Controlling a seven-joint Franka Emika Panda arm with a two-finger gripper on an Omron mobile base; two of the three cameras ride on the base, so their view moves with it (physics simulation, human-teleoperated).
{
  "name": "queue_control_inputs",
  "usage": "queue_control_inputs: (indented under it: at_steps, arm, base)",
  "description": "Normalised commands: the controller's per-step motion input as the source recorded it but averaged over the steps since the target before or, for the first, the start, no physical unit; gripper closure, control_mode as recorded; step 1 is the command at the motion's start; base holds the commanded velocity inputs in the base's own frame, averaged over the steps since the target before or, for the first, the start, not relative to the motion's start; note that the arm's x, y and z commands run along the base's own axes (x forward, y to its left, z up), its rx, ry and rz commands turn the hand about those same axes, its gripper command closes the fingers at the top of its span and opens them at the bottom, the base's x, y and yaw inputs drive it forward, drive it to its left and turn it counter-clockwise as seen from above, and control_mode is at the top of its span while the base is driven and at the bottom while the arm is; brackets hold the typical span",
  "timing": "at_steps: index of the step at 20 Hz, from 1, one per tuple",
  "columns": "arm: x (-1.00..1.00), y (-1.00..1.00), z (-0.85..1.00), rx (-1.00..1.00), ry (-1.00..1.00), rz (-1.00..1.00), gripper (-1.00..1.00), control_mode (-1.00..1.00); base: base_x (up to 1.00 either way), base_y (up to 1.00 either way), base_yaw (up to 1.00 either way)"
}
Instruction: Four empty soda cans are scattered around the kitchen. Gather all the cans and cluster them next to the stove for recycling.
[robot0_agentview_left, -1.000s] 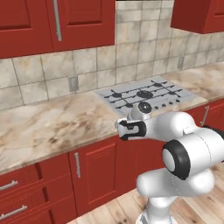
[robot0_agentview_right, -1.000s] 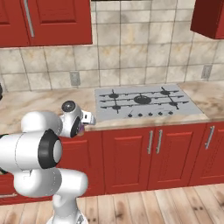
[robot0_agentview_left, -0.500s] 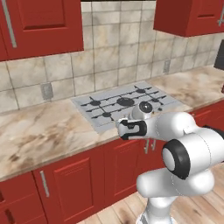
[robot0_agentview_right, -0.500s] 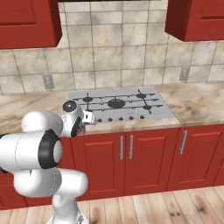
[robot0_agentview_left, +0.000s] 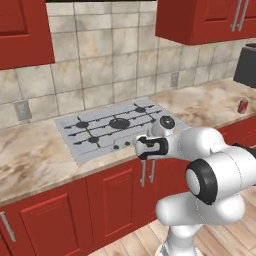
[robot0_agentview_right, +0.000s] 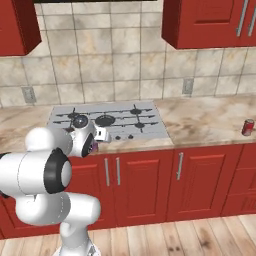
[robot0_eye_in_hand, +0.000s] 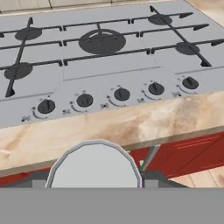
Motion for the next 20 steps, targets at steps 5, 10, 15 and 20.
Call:
queue_control_inputs:
  at_steps: [5, 10, 15, 20]
  arm:
    - [0.0, 0.0, 0.0, 0.0, 0.0, 0.0, 1.0, 1.0]
    - [0.0, 0.0, 0.0, 0.0, 0.0, 0.0, 1.0, 1.0]
    - [0.0, 0.0, 0.0, 0.0, 0.0, 0.0, 1.0, 1.0]
    - [0.0, 0.0, 0.0, 0.0, 0.0, 0.0, 1.0, 1.0]
  base:
    - [0.23, -0.57, 0.11]
    - [0.25, -0.48, 0.15]
    - [0.23, -0.48, 0.15]
    - [0.22, -0.51, 0.15]
